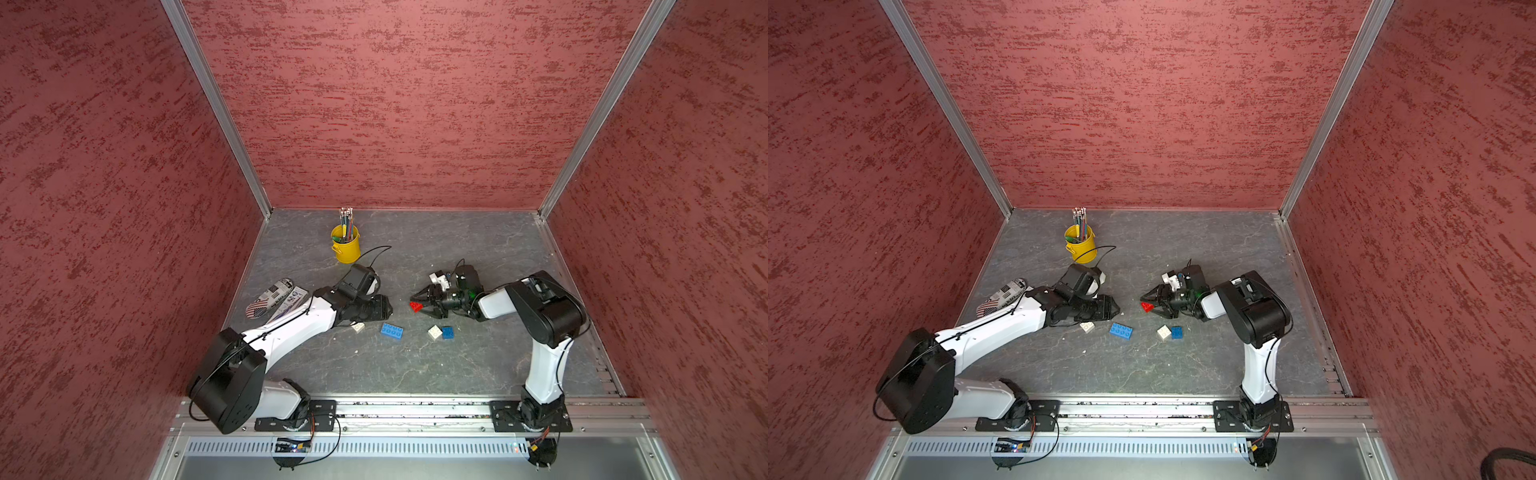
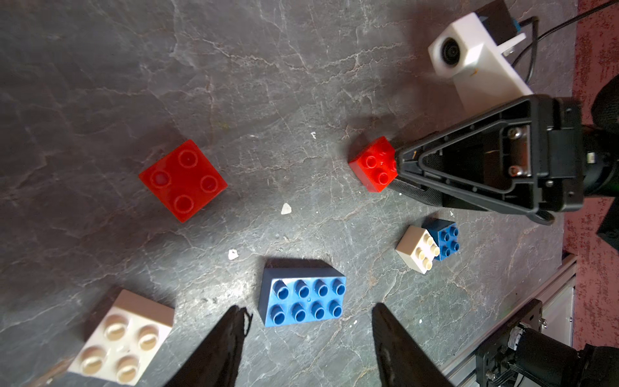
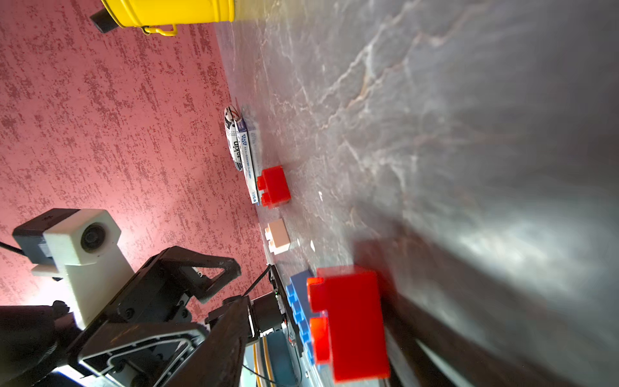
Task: Assemble the letter y with lego
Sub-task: Place the lego brick at the center of the board, then pick up the lego brick from the center of the board.
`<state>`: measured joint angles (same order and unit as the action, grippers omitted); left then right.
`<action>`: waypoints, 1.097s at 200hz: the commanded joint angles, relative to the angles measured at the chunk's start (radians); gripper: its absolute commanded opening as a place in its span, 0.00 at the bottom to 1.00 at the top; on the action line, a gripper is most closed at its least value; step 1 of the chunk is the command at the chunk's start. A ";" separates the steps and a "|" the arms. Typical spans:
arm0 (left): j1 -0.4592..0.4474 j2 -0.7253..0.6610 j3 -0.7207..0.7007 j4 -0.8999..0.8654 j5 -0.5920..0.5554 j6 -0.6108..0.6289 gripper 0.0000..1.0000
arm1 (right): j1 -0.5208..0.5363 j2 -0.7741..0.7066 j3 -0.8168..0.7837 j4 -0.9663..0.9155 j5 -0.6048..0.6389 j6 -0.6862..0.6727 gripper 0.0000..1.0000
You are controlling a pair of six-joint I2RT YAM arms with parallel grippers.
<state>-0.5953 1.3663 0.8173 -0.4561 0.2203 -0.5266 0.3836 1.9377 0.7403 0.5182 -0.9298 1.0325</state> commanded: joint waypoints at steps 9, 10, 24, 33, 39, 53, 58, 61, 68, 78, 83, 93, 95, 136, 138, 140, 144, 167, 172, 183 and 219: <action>-0.006 0.000 0.006 0.006 -0.018 0.002 0.63 | -0.042 -0.044 0.005 -0.412 0.169 -0.145 0.65; -0.005 0.000 0.006 0.005 -0.017 0.002 0.63 | -0.043 -0.046 0.007 -0.418 0.171 -0.148 0.65; -0.006 0.004 0.006 0.009 -0.016 0.003 0.62 | -0.058 -0.079 0.016 -0.499 0.208 -0.197 0.66; -0.006 0.007 0.007 0.010 -0.015 0.003 0.63 | -0.064 -0.097 0.021 -0.535 0.229 -0.221 0.66; -0.005 0.009 0.009 0.012 -0.015 0.004 0.62 | -0.066 -0.103 0.029 -0.559 0.244 -0.239 0.66; -0.005 0.017 0.012 0.015 -0.009 0.005 0.62 | -0.066 -0.110 0.049 -0.630 0.286 -0.284 0.66; -0.006 0.020 0.014 0.016 -0.006 0.006 0.62 | -0.067 -0.112 0.053 -0.646 0.296 -0.295 0.66; -0.005 0.021 0.015 0.016 -0.004 0.006 0.62 | -0.064 -0.112 0.056 -0.659 0.306 -0.303 0.66; -0.006 0.023 0.017 0.019 -0.003 0.008 0.62 | -0.063 -0.117 0.068 -0.695 0.337 -0.322 0.66; -0.006 0.023 0.017 0.019 -0.003 0.009 0.62 | -0.063 -0.126 0.073 -0.731 0.377 -0.347 0.67; -0.006 0.022 0.016 0.020 -0.003 0.010 0.62 | -0.063 -0.130 0.080 -0.752 0.396 -0.359 0.67; -0.005 0.018 0.013 0.022 -0.001 0.010 0.62 | -0.062 -0.135 0.091 -0.801 0.447 -0.385 0.68; -0.005 0.017 0.013 0.022 -0.002 0.010 0.62 | -0.063 -0.136 0.094 -0.810 0.456 -0.388 0.69; -0.006 -0.012 -0.008 0.022 -0.005 0.008 0.62 | -0.062 -0.170 0.099 -0.883 0.547 -0.434 0.70; -0.006 -0.013 -0.009 0.022 -0.006 0.008 0.62 | -0.062 -0.176 0.098 -0.886 0.551 -0.436 0.69; -0.005 -0.014 -0.010 0.022 -0.008 0.008 0.62 | -0.062 -0.181 0.096 -0.887 0.556 -0.438 0.69; -0.005 -0.018 -0.011 0.023 -0.008 0.007 0.62 | -0.061 -0.192 0.096 -0.894 0.565 -0.440 0.68; -0.006 -0.034 -0.019 0.020 -0.009 0.002 0.62 | -0.059 -0.267 0.093 -0.923 0.602 -0.456 0.66; -0.006 -0.036 -0.019 0.020 -0.008 0.001 0.62 | -0.053 -0.283 0.098 -0.940 0.621 -0.461 0.66; -0.005 -0.038 -0.019 0.022 -0.008 0.002 0.62 | -0.034 -0.318 0.108 -0.982 0.669 -0.471 0.66; -0.006 -0.025 -0.003 0.028 0.018 0.012 0.62 | 0.054 -0.403 0.089 -1.066 0.741 -0.451 0.65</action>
<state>-0.5953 1.3457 0.8089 -0.4484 0.2188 -0.5262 0.3737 1.5864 0.8520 -0.4328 -0.3031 0.5888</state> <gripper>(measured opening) 0.623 0.650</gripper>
